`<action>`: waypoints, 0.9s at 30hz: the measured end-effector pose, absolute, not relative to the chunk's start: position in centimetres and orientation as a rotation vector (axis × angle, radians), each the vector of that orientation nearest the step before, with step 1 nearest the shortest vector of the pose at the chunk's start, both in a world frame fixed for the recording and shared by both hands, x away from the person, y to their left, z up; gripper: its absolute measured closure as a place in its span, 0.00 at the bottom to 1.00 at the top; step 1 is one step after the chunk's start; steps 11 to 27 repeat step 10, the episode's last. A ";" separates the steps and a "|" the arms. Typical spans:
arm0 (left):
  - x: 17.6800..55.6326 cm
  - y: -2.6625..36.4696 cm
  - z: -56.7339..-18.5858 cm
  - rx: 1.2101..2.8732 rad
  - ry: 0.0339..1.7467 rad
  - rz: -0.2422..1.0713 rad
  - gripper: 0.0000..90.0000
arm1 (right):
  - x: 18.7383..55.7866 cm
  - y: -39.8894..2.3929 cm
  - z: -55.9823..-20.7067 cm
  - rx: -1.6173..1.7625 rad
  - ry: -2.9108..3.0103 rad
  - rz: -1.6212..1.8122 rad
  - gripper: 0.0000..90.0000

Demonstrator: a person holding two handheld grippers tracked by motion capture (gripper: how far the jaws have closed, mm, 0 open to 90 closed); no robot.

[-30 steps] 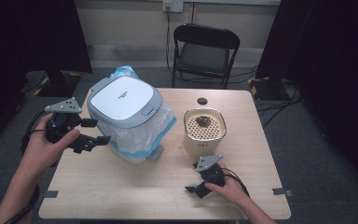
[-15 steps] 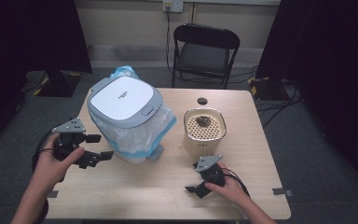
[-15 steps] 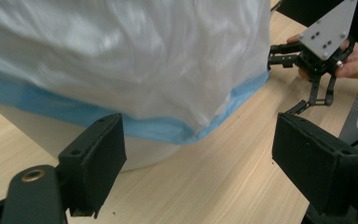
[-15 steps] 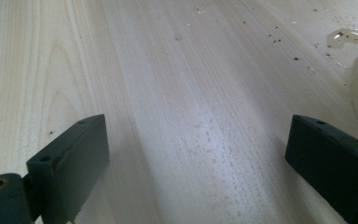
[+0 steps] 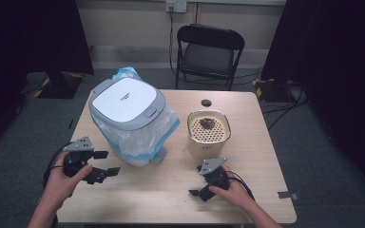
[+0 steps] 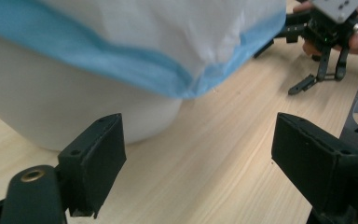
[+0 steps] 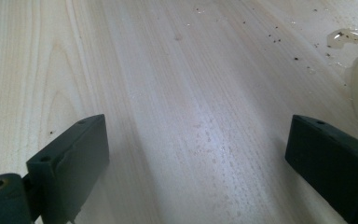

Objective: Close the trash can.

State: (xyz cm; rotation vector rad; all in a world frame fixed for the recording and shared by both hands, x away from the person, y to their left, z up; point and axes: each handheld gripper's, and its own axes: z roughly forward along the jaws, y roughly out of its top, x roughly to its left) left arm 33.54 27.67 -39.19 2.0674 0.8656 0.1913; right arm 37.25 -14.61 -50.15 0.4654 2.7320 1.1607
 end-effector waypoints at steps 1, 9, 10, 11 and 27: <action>33.5 27.6 -39.6 2.067 0.864 0.183 0.19 | 37.3 -14.6 -50.2 0.465 2.732 1.161 0.06; 32.6 25.4 -43.7 2.119 0.806 0.133 0.19 | 37.2 -14.6 -50.1 0.482 2.726 1.154 0.05; 32.6 25.4 -43.7 2.119 0.806 0.133 0.19 | 37.2 -14.6 -50.1 0.482 2.726 1.154 0.05; 32.6 25.4 -43.7 2.119 0.806 0.133 0.19 | 37.2 -14.6 -50.1 0.482 2.726 1.154 0.05; 32.6 25.4 -43.7 2.119 0.806 0.133 0.19 | 37.2 -14.6 -50.1 0.482 2.726 1.154 0.05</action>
